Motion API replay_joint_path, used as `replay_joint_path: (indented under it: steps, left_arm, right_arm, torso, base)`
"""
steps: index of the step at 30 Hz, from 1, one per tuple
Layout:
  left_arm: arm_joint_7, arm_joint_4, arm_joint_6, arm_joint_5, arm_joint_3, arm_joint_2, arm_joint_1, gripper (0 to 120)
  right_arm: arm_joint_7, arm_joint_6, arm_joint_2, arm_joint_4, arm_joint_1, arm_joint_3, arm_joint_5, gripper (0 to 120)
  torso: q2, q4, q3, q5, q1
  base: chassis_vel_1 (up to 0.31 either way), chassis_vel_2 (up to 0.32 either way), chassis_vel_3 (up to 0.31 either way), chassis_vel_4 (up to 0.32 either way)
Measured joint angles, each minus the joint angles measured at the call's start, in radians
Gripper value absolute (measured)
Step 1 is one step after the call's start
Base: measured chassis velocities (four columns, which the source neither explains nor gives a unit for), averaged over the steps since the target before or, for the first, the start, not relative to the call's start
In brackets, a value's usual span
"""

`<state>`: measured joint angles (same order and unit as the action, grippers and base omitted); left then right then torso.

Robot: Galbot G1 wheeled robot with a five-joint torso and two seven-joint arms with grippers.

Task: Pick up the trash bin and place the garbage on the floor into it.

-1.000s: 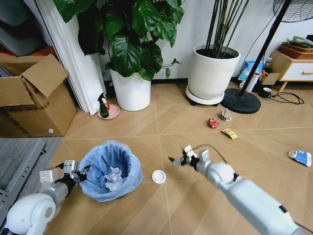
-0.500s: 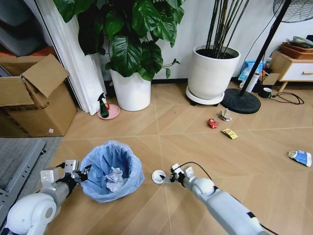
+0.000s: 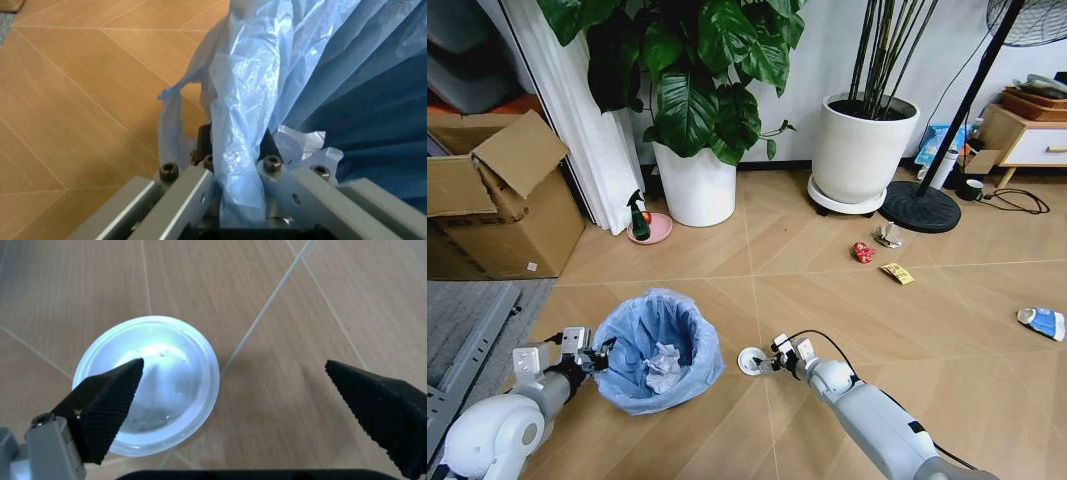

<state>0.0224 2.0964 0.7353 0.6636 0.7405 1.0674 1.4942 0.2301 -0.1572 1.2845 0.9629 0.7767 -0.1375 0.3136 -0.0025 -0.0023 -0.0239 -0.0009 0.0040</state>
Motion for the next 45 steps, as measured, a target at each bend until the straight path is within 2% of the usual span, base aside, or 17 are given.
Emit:
replay_joint_path:
  steps: [9,17,30,35,36,40,42,45]
  left_arm:
    - [-0.004,-0.002,0.0,-0.004,0.001,-0.001,0.0,0]
    - [-0.005,-0.002,0.0,-0.008,-0.002,0.002,-0.001,0]
    - [-0.007,-0.004,0.0,-0.008,-0.002,0.002,-0.004,0]
    - [-0.012,-0.007,0.0,-0.013,-0.007,0.004,-0.009,0]
    - [-0.012,-0.007,0.0,-0.013,-0.007,0.004,-0.009,0]
    - [-0.014,-0.007,0.0,-0.013,-0.007,0.002,-0.01,0]
    - [-0.014,-0.008,0.0,-0.013,-0.007,0.002,-0.01,0]
    - [-0.015,-0.008,0.0,-0.015,-0.009,0.004,-0.01,0]
  right_arm:
    - [0.012,0.016,0.052,-0.087,-0.043,0.003,-0.057,98]
    - [0.021,0.017,0.063,-0.119,-0.058,0.004,-0.067,97]
    - [0.027,0.019,0.09,-0.157,-0.064,-0.002,-0.087,84]
    - [0.027,0.022,0.096,-0.165,-0.065,0.002,-0.087,62]
    - [0.027,0.022,0.096,-0.165,-0.065,0.002,-0.087,62]
    - [0.026,0.024,0.096,-0.167,-0.061,0.004,-0.089,45]
    - [0.025,0.025,0.095,-0.166,-0.06,0.005,-0.09,42]
    - [0.023,0.025,0.093,-0.164,-0.056,0.006,-0.09,27]
  torso:
    - [0.0,0.0001,0.0,0.0,0.0]
    - [0.0,0.0,0.0,-0.0001,0.0]
    - [0.0,0.0001,0.0,0.0,0.0]
    - [0.0,0.0001,0.0,0.0001,0.0]
    - [0.0,0.0001,0.0,0.0001,0.0]
    - [0.0,0.0002,0.0,0.0002,0.0]
    - [0.0,0.0,0.0,0.0,0.0]
    - [0.0,-0.0003,0.0,-0.0003,0.0]
  base:
    - [0.0,0.0,0.0,0.0]
    - [0.0,0.0,0.0,0.0]
    - [0.0,0.0,0.0,0.0]
    - [0.0,0.0,0.0,0.0]
    - [0.0,0.0,0.0,0.0]
    - [0.0,0.0,0.0,0.0]
    - [0.0,0.0,0.0,0.0]
    - [0.0,0.0,0.0,0.0]
